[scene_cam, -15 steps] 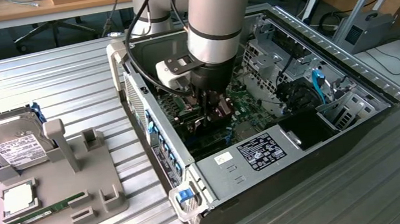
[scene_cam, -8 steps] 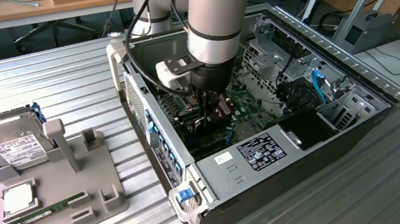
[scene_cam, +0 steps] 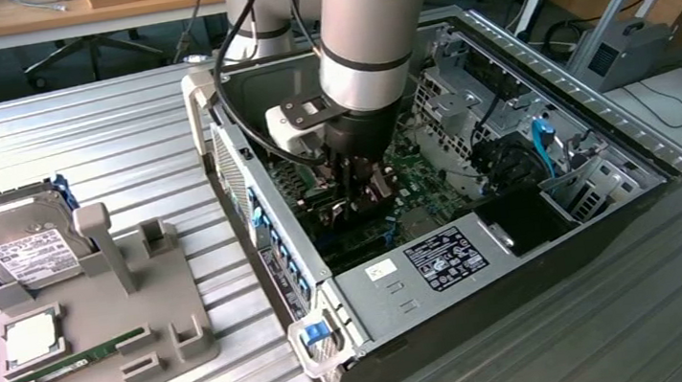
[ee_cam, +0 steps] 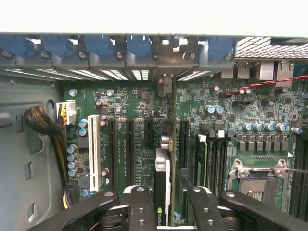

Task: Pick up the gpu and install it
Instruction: 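Insert the gpu into the slot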

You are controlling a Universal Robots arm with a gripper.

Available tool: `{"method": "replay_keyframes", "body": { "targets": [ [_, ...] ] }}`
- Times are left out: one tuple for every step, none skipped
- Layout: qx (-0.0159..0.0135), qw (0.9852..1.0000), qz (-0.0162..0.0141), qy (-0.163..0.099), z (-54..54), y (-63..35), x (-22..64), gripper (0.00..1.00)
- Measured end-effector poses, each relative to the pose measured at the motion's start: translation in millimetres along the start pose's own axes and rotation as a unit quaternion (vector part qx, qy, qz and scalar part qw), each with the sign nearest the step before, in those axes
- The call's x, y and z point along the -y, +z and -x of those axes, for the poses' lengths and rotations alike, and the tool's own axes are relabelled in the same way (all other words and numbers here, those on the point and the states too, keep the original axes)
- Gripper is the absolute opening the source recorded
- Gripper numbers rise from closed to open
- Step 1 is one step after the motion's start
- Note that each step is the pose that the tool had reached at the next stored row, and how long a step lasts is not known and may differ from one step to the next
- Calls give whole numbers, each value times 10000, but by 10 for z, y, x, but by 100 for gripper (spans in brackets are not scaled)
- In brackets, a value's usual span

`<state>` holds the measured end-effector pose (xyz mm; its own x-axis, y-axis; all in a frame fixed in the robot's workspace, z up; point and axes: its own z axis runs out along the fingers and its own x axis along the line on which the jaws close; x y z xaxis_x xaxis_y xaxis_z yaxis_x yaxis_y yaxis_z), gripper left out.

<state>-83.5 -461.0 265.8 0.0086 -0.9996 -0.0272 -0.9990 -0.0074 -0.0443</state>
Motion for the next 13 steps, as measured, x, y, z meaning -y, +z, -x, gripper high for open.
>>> {"method": "replay_keyframes", "body": {
  "targets": [
    [1,10000,-1,0,0,0,0,33],
    [-2,10000,1,0,0,-6,0,33],
    [0,10000,0,0,0,-11,0,33],
    [0,10000,0,0,0,-16,1,33],
    [-1,10000,0,0,0,-22,1,33],
    [0,10000,0,0,1,-29,1,33],
    [0,10000,0,0,2,-37,2,33],
    [0,10000,0,0,2,-48,2,33],
    [1,10000,0,-1,4,-63,3,33],
    [1,10000,-1,0,5,-80,4,33],
    [1,10000,0,0,6,-99,5,33],
    [0,10000,0,0,8,-124,6,33],
    [0,10000,0,0,10,-144,7,33]
  ]
}}
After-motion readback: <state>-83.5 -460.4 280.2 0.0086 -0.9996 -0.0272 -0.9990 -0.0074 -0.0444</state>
